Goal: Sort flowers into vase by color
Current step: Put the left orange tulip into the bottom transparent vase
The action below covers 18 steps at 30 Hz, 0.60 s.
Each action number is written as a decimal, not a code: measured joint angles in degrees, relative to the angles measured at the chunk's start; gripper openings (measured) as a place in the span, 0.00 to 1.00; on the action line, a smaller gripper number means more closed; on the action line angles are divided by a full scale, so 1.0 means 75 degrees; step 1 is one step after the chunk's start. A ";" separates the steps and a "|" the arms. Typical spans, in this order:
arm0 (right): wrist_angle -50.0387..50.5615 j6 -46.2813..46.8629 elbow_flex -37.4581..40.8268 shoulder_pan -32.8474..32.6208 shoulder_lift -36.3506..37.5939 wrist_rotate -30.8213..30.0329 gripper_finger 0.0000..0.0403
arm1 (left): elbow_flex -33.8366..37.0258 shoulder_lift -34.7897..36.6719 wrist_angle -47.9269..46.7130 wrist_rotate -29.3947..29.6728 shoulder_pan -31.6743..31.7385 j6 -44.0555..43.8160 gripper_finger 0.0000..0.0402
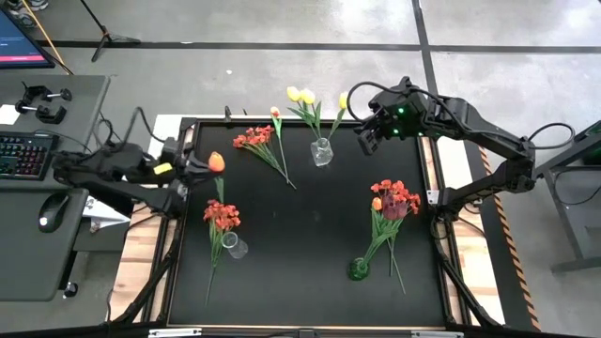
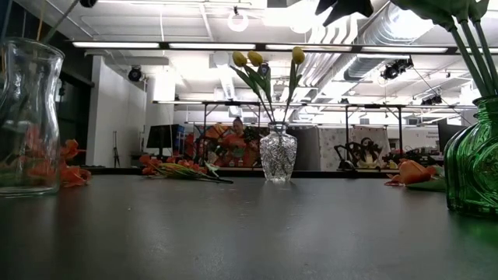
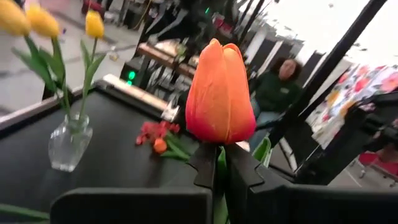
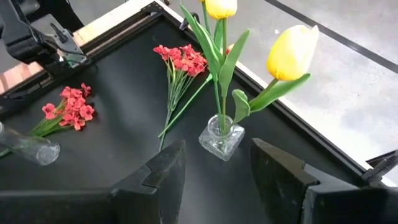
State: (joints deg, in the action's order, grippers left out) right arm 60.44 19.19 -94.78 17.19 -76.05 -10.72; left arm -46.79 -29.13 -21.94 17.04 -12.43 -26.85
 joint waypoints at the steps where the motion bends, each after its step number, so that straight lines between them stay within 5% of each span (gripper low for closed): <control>1: 0.0037 -0.0002 0.0000 0.0000 0.0000 0.0000 0.42 | 0.0042 -0.0086 -0.0014 -0.0001 -0.0002 -0.0125 0.00; 11: 0.0172 -0.0241 0.0000 0.0000 0.0012 0.0026 0.42 | 0.0395 -0.1110 0.0436 0.0043 -0.0448 -0.1244 0.00; 18: 0.0186 -0.0428 0.0000 0.0000 0.0012 0.0064 0.42 | 0.0392 -0.1425 0.0866 0.1356 -0.1475 -0.1003 0.00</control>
State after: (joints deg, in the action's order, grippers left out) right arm 61.84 15.99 -94.78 17.19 -75.96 -10.24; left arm -43.86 -39.81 -15.44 27.21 -23.49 -34.37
